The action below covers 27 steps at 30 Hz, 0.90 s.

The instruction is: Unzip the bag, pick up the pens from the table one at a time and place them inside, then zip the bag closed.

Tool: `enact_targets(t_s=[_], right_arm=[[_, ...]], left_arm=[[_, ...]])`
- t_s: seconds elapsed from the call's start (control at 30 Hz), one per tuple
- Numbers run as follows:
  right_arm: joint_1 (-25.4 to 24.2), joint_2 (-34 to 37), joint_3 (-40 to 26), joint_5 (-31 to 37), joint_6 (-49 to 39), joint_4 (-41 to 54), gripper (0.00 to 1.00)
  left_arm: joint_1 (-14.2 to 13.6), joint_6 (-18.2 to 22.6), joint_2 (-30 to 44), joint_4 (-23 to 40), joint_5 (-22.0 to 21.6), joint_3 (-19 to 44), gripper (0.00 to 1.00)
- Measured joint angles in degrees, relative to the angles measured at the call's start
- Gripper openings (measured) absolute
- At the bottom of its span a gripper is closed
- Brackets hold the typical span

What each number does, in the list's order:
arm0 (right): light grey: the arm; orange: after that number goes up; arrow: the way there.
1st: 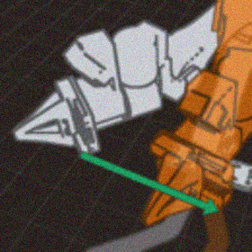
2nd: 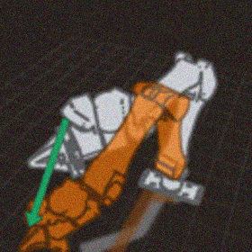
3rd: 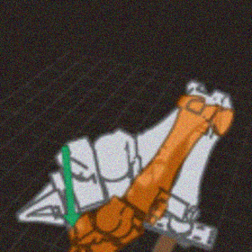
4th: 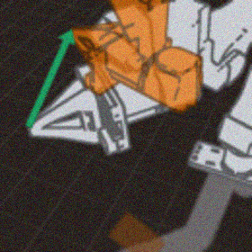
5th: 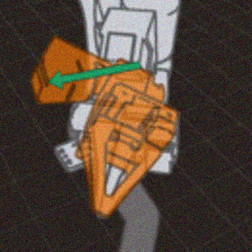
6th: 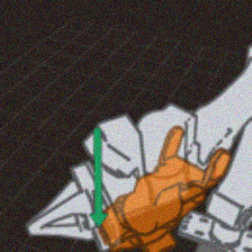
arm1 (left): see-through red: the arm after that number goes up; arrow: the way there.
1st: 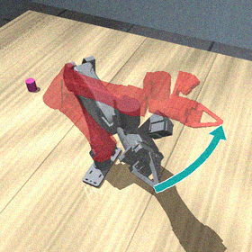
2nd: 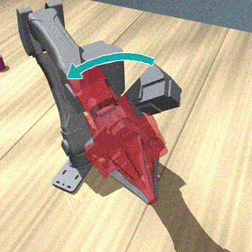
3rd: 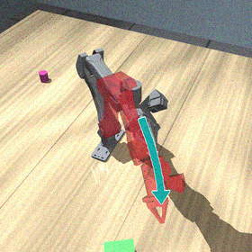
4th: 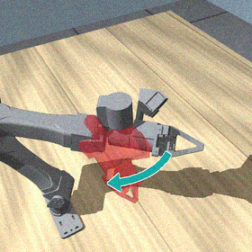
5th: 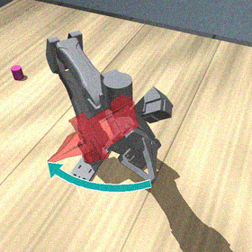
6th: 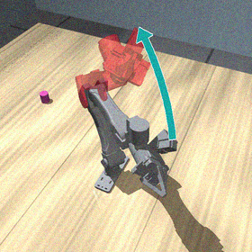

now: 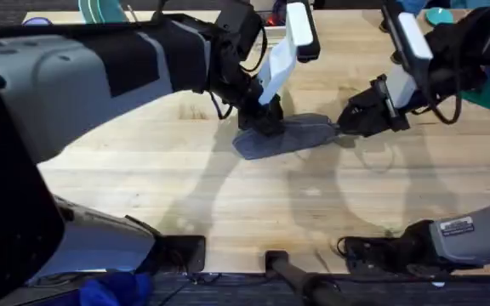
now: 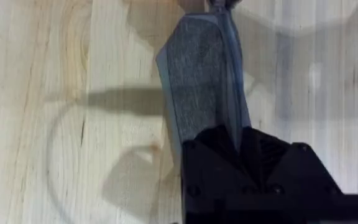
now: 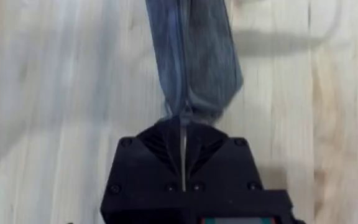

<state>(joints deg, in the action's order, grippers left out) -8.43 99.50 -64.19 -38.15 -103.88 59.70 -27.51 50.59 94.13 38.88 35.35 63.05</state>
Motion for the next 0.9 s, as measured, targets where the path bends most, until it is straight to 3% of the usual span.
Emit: enact_targets(t_s=[0.37,0.57,0.9], right_arm=[[-0.15,-0.02,-0.30,5.20,2.42,-2.02,0.032],[-1.84,0.07,-0.32,14.25,3.22,-3.87,0.032],[-1.59,2.63,-0.32,15.43,3.22,-4.62,0.032]], left_arm=[[0.00,0.01,0.00,0.08,0.18,0.00,0.044],[0.42,0.04,0.00,0.14,-0.06,0.00,0.044],[0.44,0.02,0.00,0.12,-0.05,0.00,0.044]])
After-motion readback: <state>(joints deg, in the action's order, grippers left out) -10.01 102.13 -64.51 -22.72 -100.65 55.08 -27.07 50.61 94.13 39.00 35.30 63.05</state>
